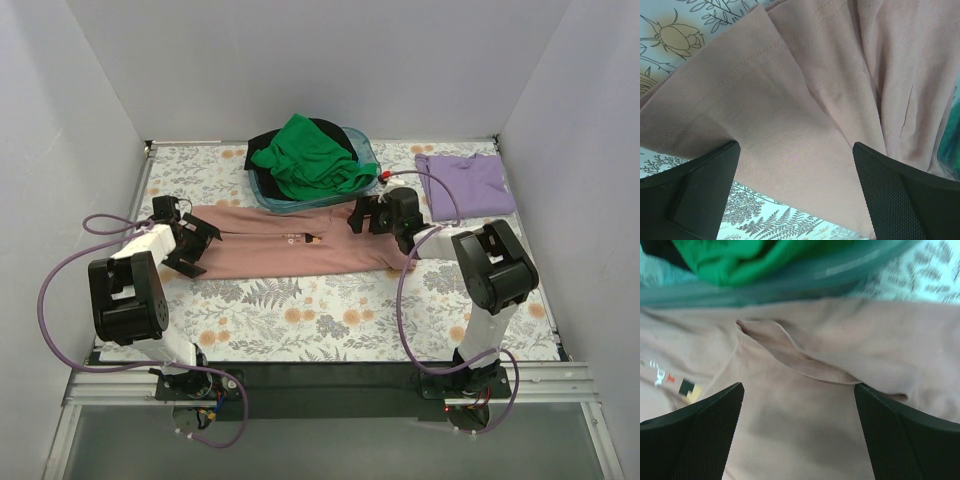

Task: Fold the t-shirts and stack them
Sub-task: Fold the tshirt

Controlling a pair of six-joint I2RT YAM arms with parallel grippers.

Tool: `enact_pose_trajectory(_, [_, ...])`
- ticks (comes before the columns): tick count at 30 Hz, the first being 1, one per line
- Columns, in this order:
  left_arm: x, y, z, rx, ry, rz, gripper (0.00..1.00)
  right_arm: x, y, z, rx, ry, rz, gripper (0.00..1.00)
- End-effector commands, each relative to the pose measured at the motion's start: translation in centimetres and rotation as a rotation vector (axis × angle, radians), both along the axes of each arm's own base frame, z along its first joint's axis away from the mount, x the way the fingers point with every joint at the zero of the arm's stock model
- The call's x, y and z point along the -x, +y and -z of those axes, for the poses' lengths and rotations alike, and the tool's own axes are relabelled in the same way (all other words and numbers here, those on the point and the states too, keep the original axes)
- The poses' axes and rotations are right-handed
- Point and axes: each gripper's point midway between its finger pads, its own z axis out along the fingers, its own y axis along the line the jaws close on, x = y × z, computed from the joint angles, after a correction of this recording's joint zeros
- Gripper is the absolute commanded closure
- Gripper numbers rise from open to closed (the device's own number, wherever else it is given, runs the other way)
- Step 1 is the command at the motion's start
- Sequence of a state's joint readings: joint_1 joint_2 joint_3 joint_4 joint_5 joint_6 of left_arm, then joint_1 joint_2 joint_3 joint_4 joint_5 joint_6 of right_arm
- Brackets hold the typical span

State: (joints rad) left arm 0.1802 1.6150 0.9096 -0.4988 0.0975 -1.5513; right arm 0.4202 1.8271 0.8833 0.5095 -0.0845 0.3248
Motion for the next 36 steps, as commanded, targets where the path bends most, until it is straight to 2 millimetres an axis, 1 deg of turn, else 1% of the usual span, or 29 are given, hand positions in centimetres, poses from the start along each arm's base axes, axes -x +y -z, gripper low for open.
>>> enact_pose_trajectory(1, [4.0, 0.3, 4.5, -0.038, 0.163, 0.017, 0.02, -4.6, 0.2, -4.4, -0.03, -0.208, 0.066, 0.02])
enact_pose_trajectory(4, [4.2, 0.2, 4.2, -0.037, 0.159, 0.017, 0.02, -5.9, -0.4, -5.0, -0.006, -0.242, 0.118, 0.02])
enact_pose_trajectory(6, [4.4, 0.1, 4.0, -0.03, 0.152, 0.014, 0.02, -5.9, -0.5, -5.3, -0.006, -0.249, 0.119, 0.02])
enact_pose_trajectory(7, [4.5, -0.1, 3.9, -0.024, 0.149, 0.013, 0.02, -5.3, -0.4, -6.0, -0.021, -0.255, 0.105, 0.02])
enact_pose_trajectory(8, [4.3, -0.3, 3.5, -0.012, 0.138, 0.014, 0.02, -4.5, 0.0, -6.2, -0.041, -0.245, 0.076, 0.01])
enact_pose_trajectory(9, [3.9, -0.4, 2.9, -0.008, 0.115, 0.02, 0.02, -3.8, 0.3, -6.7, -0.059, -0.246, 0.051, 0.02])
enact_pose_trajectory(10, [3.8, -0.5, 2.4, -0.001, 0.107, 0.024, 0.02, -2.7, 0.1, -7.5, -0.071, -0.25, 0.035, 0.02])
enact_pose_trajectory(12, [3.0, -0.7, 0.8, 0.004, 0.057, 0.028, 0.02, -0.9, 0.5, -7.9, -0.1, -0.211, -0.006, 0.02])
enact_pose_trajectory(13, [3.0, -0.7, 0.1, 0.005, 0.049, 0.026, 0.02, 0.2, 0.8, -9.3, -0.123, -0.223, -0.042, 0.02])
enact_pose_trajectory(14, [2.9, -0.7, -0.4, 0.003, 0.039, 0.018, 0.02, 1.2, 0.7, -9.0, -0.122, -0.201, -0.051, 0.02])
enact_pose_trajectory(15, [2.3, -0.5, -1.3, -0.005, 0.018, 0.012, 0.02, 2.4, 0.9, -8.3, -0.112, -0.154, -0.066, 0.02])
enact_pose_trajectory(16, [2.3, -0.4, -2.2, -0.013, 0.002, 0.008, 0.02, 3.2, 1.0, -8.9, -0.113, -0.154, -0.075, 0.02])
enact_pose_trajectory(17, [2.0, -0.3, -2.7, -0.02, -0.009, 0.004, 0.02, 4.0, 1.0, -8.2, -0.096, -0.123, -0.073, 0.02])
enact_pose_trajectory(18, [1.4, -0.2, -3.5, -0.025, -0.031, 0.0, 0.02, 4.9, 1.6, -7.8, -0.081, -0.104, -0.095, 0.02])
enact_pose_trajectory(19, [1.0, -0.1, -4.0, -0.026, -0.045, 0.001, 0.02, 6.0, 1.6, -6.5, -0.049, -0.045, -0.099, 0.02])
enact_pose_trajectory(20, [0.8, -0.2, -3.9, -0.024, -0.042, 0.003, 0.02, 6.4, 1.6, -5.9, -0.026, -0.02, -0.092, 0.02])
enact_pose_trajectory(21, [0.5, -0.1, -4.0, -0.019, -0.043, 0.002, 0.02, 7.1, 2.5, -5.5, -0.013, 0.002, -0.115, 0.01])
enact_pose_trajectory(22, [-0.3, -0.2, -4.4, -0.016, -0.058, 0.011, 0.02, 8.0, 2.5, -4.0, 0.013, 0.067, -0.119, 0.02])
enact_pose_trajectory(23, [-0.5, -0.3, -3.5, -0.006, -0.031, 0.013, 0.02, 8.7, 3.2, -3.4, 0.024, 0.091, -0.13, 0.02])
enact_pose_trajectory(24, [-0.9, -0.4, -3.4, -0.003, -0.026, 0.017, 0.02, 9.1, 3.4, -2.9, 0.032, 0.109, -0.136, 0.02])
enact_pose_trajectory(25, [-1.5, -0.3, -3.1, 0.0, -0.033, 0.019, 0.02, 9.5, 3.7, -2.0, 0.048, 0.132, -0.143, 0.02])
enact_pose_trajectory(27, [-2.1, -0.7, -1.7, 0.014, 0.002, 0.032, 0.02, 10.0, 3.5, -0.6, 0.071, 0.182, -0.118, 0.02])
enact_pose_trajectory(29, [-2.4, -0.9, -0.9, 0.013, 0.019, 0.051, 0.02, 10.7, 3.0, 1.2, 0.094, 0.261, -0.09, 0.02])
enact_pose_trajectory(30, [-1.8, -1.4, 0.1, 0.015, 0.057, 0.071, 0.02, 11.1, 2.7, 2.0, 0.103, 0.291, -0.079, 0.02])
enact_pose_trajectory(31, [-1.3, -1.7, 0.5, 0.015, 0.079, 0.079, 0.02, 11.8, 2.0, 3.2, 0.128, 0.329, -0.066, 0.02])
enact_pose_trajectory(32, [-0.1, -1.9, 1.5, 0.009, 0.111, 0.079, 0.02, 12.2, 1.5, 3.9, 0.14, 0.355, -0.043, 0.02])
enact_pose_trajectory(33, [0.6, -2.7, 1.7, 0.005, 0.118, 0.099, 0.02, 12.5, 0.6, 4.8, 0.175, 0.373, -0.011, 0.02])
enact_pose_trajectory(35, [1.6, -3.7, 2.2, 0.004, 0.131, 0.112, 0.02, 13.3, -0.6, 6.1, 0.214, 0.413, 0.007, 0.02])
enact_pose_trajectory(36, [3.5, -5.1, 3.2, 0.016, 0.174, 0.134, 0.02, 13.7, -1.2, 6.6, 0.23, 0.44, 0.019, 0.02])
